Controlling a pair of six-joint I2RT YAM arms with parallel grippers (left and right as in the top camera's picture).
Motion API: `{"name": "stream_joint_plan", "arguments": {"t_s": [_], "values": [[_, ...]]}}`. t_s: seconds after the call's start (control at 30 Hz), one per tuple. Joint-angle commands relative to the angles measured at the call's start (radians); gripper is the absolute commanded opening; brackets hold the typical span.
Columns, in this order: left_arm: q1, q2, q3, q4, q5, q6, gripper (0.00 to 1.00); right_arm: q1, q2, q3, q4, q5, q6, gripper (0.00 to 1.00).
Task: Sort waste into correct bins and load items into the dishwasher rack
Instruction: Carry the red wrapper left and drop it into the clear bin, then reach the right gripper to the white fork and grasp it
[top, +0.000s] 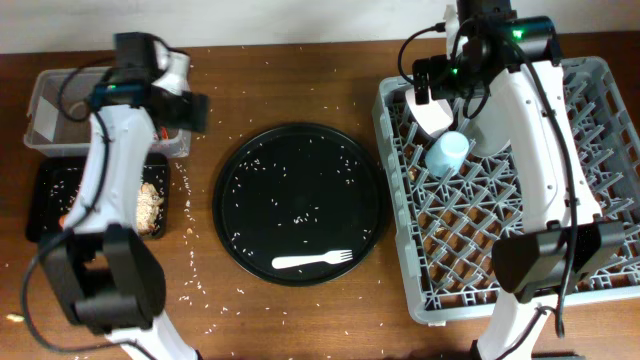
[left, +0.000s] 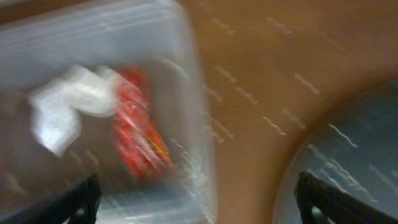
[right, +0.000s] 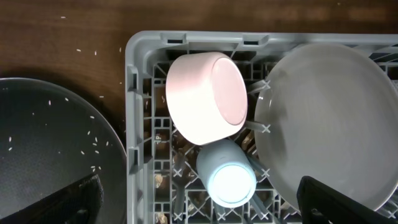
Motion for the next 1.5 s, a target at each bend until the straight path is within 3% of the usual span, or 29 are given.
{"name": "stream_joint_plan", "arguments": {"t_s": [0.0,0.07,0.13,0.23,0.4,0.47,0.63,0.77,0.9,1.0,1.1,1.3,1.47], "values": [[-0.134,-0.068,0.01,-0.179,0.078,0.082,0.98,0.001,-0.009,0.009,-0.003,-0.045,0.008,0.98],[-0.164,-0.068,0.005,-0.17,0.002,0.005,0.99,0.011,-0.009,0.009,-0.04,-0.179,-0.054,0.99],[-0.128,-0.068,0.005,-0.098,-0.024,-0.158,0.99,0.064,-0.009,0.007,-0.098,-0.234,-0.079,1.0],[-0.015,-0.068,0.005,-0.027,-0.021,-0.355,0.99,0.27,-0.009,-0.026,-0.13,-0.234,-0.1,1.0],[0.097,-0.068,0.005,0.048,0.082,-0.378,0.99,0.615,-0.009,-0.344,-0.119,-0.219,-0.417,0.88],[0.102,-0.068,0.005,0.059,0.082,-0.378,0.99,0.693,-0.009,-0.542,-0.048,-0.148,-0.422,0.81],[0.102,-0.068,0.005,0.058,0.082,-0.378,0.99,0.651,-0.009,-0.812,0.233,-0.154,-0.415,0.8],[0.102,-0.068,0.005,0.057,0.082,-0.378,0.99,0.605,-0.009,-0.88,0.349,-0.159,-0.415,0.75],[0.102,-0.068,0.005,0.058,0.082,-0.378,0.99,0.603,-0.009,-0.881,0.43,-0.155,-0.415,0.6],[0.102,-0.068,0.005,0.058,0.082,-0.378,0.99,0.601,-0.009,-0.881,0.439,-0.154,-0.415,0.5],[0.102,-0.068,0.005,0.058,0.082,-0.378,0.99,0.601,-0.009,-0.881,0.439,-0.154,-0.415,0.25],[0.102,-0.068,0.005,0.058,0.082,-0.378,0.99,0.601,-0.01,-0.867,0.428,-0.131,-0.397,0.14],[0.1,-0.068,0.005,0.054,0.082,-0.378,0.99,0.582,-0.01,-0.703,0.309,-0.128,-0.361,0.07]]}}
